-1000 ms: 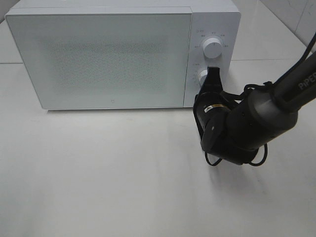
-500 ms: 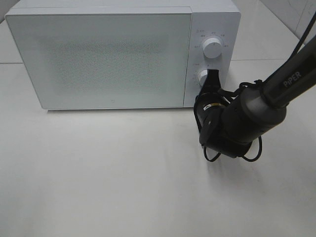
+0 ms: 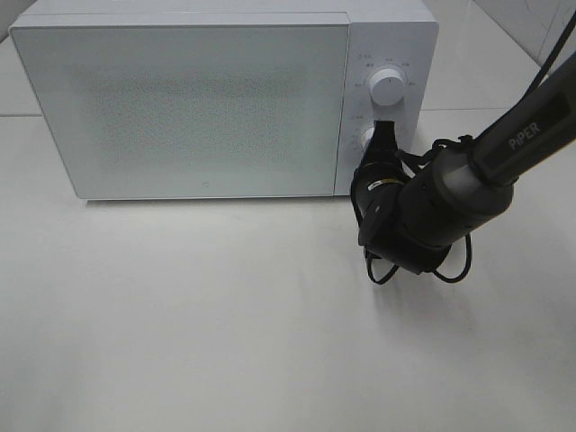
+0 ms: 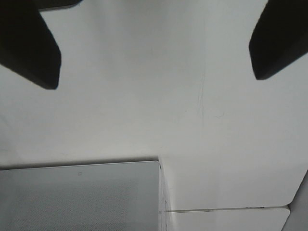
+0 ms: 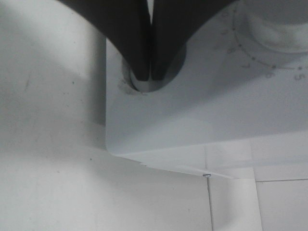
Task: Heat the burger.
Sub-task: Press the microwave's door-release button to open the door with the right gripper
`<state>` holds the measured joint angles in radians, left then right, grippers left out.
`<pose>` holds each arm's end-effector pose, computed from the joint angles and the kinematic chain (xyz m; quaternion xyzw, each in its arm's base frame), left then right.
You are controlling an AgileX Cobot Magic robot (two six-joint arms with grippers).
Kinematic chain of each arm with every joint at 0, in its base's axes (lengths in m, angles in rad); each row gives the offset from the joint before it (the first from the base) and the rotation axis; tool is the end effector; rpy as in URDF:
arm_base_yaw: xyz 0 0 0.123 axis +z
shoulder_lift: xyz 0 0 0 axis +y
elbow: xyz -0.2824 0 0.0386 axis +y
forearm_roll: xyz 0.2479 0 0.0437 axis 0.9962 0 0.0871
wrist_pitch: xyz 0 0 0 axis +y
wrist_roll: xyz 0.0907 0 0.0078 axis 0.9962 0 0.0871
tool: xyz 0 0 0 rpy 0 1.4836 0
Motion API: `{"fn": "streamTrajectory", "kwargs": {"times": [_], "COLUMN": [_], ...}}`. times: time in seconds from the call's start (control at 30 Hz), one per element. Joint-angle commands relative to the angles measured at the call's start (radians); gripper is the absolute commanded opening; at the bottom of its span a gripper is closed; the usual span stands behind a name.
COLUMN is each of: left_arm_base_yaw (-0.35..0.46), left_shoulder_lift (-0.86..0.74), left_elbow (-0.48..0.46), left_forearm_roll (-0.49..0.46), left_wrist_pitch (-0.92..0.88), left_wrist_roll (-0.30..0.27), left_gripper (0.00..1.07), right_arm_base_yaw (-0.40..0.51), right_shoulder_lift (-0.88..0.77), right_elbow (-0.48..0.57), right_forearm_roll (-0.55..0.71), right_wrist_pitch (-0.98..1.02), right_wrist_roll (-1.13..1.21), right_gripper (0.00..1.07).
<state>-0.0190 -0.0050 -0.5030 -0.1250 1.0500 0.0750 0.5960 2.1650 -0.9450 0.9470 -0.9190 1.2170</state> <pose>-0.0061 -0.0097 0.2794 0.0421 0.8456 -0.0476 0.5300 0.3458 0.1636 0.0854 0.6334 0.5244 0.3728 0.4299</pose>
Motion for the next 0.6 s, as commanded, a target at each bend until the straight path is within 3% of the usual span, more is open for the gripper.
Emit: {"fn": "streamTrajectory", "kwargs": {"times": [0.03, 0.6], "left_arm_base_yaw": [0.002, 0.002], "left_shoulder_lift": [-0.02, -0.02], "left_elbow": [0.003, 0.003], "left_forearm_roll": [-0.001, -0.001], "left_wrist_pitch": [-0.013, -0.013], "left_wrist_roll": [-0.005, -0.005], "left_gripper": [1.0, 1.0], "right_arm_base_yaw": [-0.022, -0.023], "right_shoulder_lift": [-0.008, 0.049], "right_elbow": [-0.06, -0.155], "right_forearm_roll": [-0.057, -0.084], "right_wrist_pitch": [-0.183, -0.27], "right_wrist_roll": [-0.012, -0.023], "right_gripper": [0.0, 0.0]}}
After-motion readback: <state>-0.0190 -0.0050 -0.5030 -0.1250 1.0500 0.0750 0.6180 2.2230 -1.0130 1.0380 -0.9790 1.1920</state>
